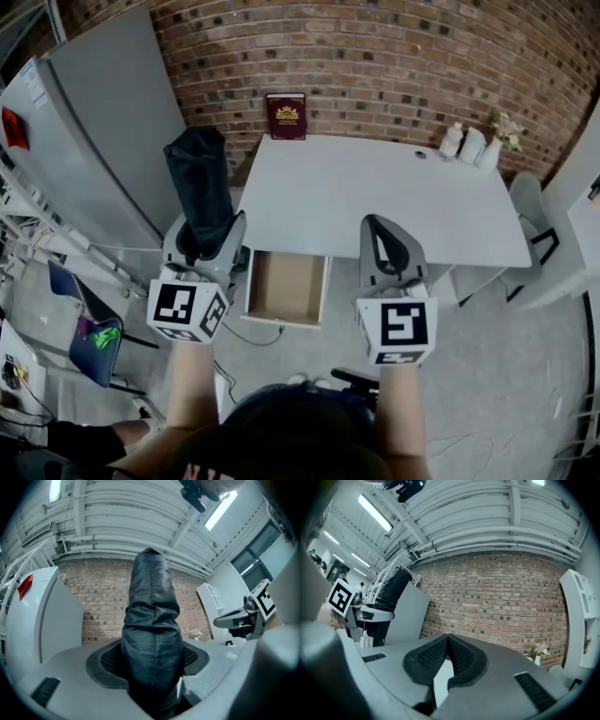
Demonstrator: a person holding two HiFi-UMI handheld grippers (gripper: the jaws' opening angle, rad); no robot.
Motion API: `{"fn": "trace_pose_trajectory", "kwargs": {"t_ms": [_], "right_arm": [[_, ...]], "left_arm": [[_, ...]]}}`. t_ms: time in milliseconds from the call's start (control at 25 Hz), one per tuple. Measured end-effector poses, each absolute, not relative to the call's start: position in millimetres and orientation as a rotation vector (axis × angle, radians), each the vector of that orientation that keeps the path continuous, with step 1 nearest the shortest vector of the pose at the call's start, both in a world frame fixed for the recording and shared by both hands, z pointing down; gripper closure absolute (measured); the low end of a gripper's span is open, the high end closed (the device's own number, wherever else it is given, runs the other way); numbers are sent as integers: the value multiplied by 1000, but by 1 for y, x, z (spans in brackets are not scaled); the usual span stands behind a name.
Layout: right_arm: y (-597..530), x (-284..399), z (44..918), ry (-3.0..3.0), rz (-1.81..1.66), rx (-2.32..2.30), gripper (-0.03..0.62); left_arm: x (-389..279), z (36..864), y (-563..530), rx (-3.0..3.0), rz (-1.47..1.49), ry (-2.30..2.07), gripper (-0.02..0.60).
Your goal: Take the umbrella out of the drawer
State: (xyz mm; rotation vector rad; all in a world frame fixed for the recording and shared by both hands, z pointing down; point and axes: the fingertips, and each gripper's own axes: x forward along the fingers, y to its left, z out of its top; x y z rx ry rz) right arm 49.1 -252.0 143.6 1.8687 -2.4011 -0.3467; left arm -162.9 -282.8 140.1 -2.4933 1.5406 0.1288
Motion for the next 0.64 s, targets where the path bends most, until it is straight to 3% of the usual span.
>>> {"fn": "trace_pose_trajectory", "kwargs": {"t_ms": [640], "right_arm": [[-244,53,137,-2370,-409,1902,603]], "left_arm": [[-187,128,-271,-2473,248,1557,314]]}}
